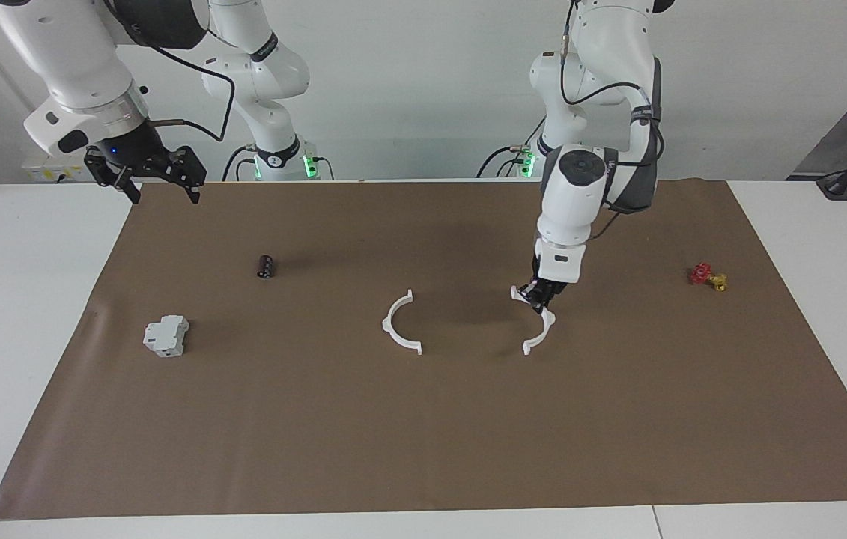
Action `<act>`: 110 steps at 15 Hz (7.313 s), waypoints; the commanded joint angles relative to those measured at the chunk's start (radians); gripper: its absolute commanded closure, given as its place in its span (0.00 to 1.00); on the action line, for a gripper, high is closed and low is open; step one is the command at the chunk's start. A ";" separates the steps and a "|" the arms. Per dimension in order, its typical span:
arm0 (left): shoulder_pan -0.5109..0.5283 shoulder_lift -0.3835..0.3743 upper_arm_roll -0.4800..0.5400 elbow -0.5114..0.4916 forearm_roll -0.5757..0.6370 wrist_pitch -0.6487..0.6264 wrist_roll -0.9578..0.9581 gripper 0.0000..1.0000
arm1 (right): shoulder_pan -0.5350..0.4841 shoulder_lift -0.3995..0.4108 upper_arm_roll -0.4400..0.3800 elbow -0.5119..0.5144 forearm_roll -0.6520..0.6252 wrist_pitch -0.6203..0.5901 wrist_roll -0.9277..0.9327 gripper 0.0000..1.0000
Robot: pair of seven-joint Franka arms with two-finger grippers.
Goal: Assemble drain pipe with both arms
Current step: 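Lift and carry the half-ring with the left gripper toward the placed half, then align the held half-ring against the placed half with the left gripper, then lower the half-ring to close the ring and open the left gripper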
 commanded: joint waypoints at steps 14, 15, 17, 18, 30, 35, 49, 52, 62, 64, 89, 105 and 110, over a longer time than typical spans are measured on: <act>-0.266 0.234 0.018 0.230 0.068 -0.081 -0.306 1.00 | -0.005 -0.010 0.000 -0.007 0.022 0.017 -0.001 0.00; -0.270 0.230 0.018 0.215 0.068 -0.085 -0.309 1.00 | -0.005 -0.010 0.000 -0.007 0.021 0.019 -0.001 0.00; -0.295 0.222 0.021 0.173 0.068 -0.062 -0.329 1.00 | -0.005 -0.010 0.000 -0.007 0.022 0.019 -0.001 0.00; -0.299 0.216 0.018 0.160 0.068 -0.056 -0.334 1.00 | -0.005 -0.010 0.000 -0.007 0.022 0.019 -0.001 0.00; -0.296 0.222 0.018 0.155 0.066 0.020 -0.374 1.00 | -0.005 -0.010 0.000 -0.007 0.022 0.019 -0.001 0.00; -0.292 0.226 0.021 0.155 0.066 0.034 -0.374 1.00 | -0.005 -0.010 0.000 -0.007 0.022 0.019 -0.001 0.00; -0.303 0.268 0.021 0.199 0.065 -0.009 -0.400 1.00 | -0.005 -0.010 0.000 -0.007 0.022 0.017 -0.001 0.00; -0.309 0.268 0.021 0.205 0.063 -0.029 -0.449 1.00 | -0.005 -0.010 0.000 -0.007 0.022 0.017 -0.001 0.00; -0.310 0.275 0.021 0.224 0.075 -0.019 -0.503 1.00 | -0.005 -0.010 0.000 -0.007 0.022 0.017 -0.001 0.00; -0.309 0.275 0.018 0.222 0.082 -0.019 -0.501 1.00 | -0.005 -0.010 0.000 -0.007 0.021 0.017 0.001 0.00; -0.318 0.279 0.018 0.218 0.125 0.014 -0.496 1.00 | -0.005 -0.010 0.000 -0.007 0.021 0.019 -0.001 0.00; -0.315 0.277 0.018 0.212 0.128 -0.025 -0.463 0.00 | -0.005 -0.010 0.000 -0.007 0.022 0.017 -0.001 0.00; -0.303 0.230 0.018 0.233 0.126 -0.139 -0.437 0.00 | -0.005 -0.010 0.000 -0.007 0.022 0.019 -0.001 0.00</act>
